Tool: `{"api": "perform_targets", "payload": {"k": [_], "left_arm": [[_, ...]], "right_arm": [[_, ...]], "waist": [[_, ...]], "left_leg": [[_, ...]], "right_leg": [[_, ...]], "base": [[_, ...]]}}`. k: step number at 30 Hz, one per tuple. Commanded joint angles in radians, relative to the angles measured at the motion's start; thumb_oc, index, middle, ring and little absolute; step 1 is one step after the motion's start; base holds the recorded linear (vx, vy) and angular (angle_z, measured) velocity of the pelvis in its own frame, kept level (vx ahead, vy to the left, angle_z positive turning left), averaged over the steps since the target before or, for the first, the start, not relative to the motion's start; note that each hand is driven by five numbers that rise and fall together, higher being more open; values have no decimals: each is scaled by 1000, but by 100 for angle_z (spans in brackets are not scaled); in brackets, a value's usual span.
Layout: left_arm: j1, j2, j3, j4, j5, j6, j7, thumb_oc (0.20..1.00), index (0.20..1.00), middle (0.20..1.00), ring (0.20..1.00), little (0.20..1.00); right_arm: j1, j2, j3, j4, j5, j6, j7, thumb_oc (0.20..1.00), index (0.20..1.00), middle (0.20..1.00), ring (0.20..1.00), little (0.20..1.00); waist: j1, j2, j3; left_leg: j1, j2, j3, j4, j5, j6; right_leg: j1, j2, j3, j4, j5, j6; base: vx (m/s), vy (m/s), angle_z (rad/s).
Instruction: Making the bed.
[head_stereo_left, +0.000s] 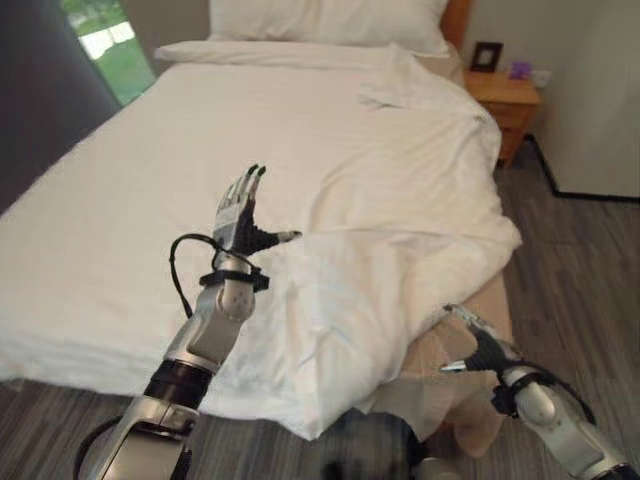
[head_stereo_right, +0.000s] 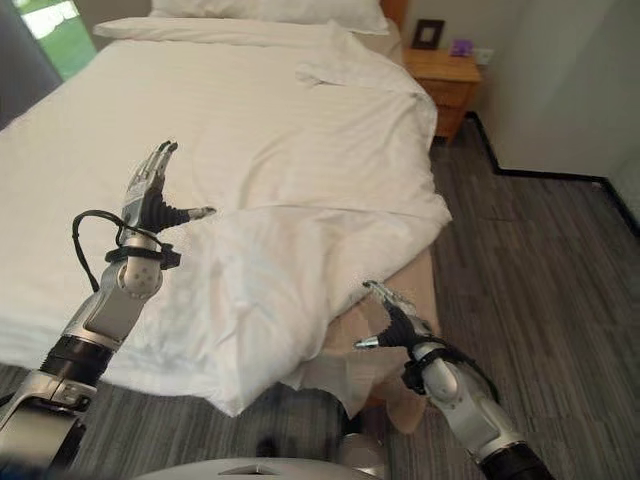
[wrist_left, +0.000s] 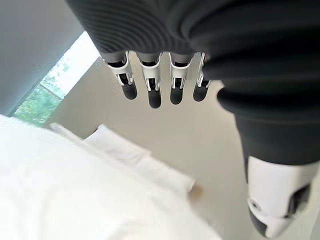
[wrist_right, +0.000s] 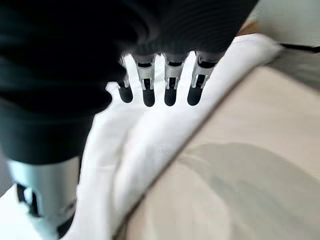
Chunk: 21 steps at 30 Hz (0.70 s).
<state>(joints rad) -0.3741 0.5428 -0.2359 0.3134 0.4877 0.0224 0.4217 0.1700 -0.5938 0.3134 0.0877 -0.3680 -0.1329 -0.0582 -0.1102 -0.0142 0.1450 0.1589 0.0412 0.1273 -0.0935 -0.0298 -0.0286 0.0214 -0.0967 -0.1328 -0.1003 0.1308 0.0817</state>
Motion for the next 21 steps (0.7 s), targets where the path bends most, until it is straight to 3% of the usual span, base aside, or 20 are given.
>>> {"api": "perform_targets", "payload": {"k": [1, 7, 10, 11, 16, 21], "left_arm": [[-49, -17, -9, 119, 37, 30, -4, 1000, 1000, 1000, 1000, 1000], [-114, -85, -62, 442, 55, 111, -7, 1000, 1000, 1000, 1000, 1000], [-144, -125, -96, 575, 42, 116, -2, 1000, 1000, 1000, 1000, 1000], [-159, -141, -106, 635, 32, 114, 4, 206, 206, 206, 206, 206], [-196, -274, -162, 907, -24, 104, -26, 200, 200, 200, 200, 200], [-223, -362, -141, 810, -232, 35, 33, 200, 200, 200, 200, 200]], "right_arm": [[-3, -18, 3, -88, 52, -49, 15, 1000, 1000, 1000, 1000, 1000], [7, -50, 27, -137, 88, -72, 35, 1000, 1000, 1000, 1000, 1000], [-1, -53, 46, -137, 96, -76, 33, 1000, 1000, 1000, 1000, 1000], [-5, -54, 51, -137, 102, -79, 33, 1000, 1000, 1000, 1000, 1000], [-17, -63, 100, -139, 136, -90, 36, 1000, 1000, 1000, 1000, 1000], [17, -53, 107, -116, 136, -80, 21, 1000, 1000, 1000, 1000, 1000]], "waist": [[4, 15, -20], [-29, 17, -18], [-41, 18, -16], [-44, 19, -14], [-92, 17, -11], [-113, 18, -6]], "left_leg": [[-64, 38, -24, 6, 34, -62], [-75, 49, 3, 6, 32, -74], [-83, 53, 11, 6, 35, -76], [-87, 54, 15, 6, 36, -77], [-84, 67, 52, 6, 38, -85], [-57, 76, 81, 6, 35, -86]], "right_leg": [[60, -48, -24, 28, -61, 95], [48, -40, -6, 13, -65, 94], [37, -38, 1, 13, -66, 94], [31, -37, 6, 13, -66, 94], [17, -31, 36, 13, -74, 95], [31, -30, 63, 13, -80, 96]], "base": [[58, -28, -3], [40, -21, -13], [-12, -3, -14], [-43, -7, -10], [-20, -4, -10], [-41, -26, -19]]}}
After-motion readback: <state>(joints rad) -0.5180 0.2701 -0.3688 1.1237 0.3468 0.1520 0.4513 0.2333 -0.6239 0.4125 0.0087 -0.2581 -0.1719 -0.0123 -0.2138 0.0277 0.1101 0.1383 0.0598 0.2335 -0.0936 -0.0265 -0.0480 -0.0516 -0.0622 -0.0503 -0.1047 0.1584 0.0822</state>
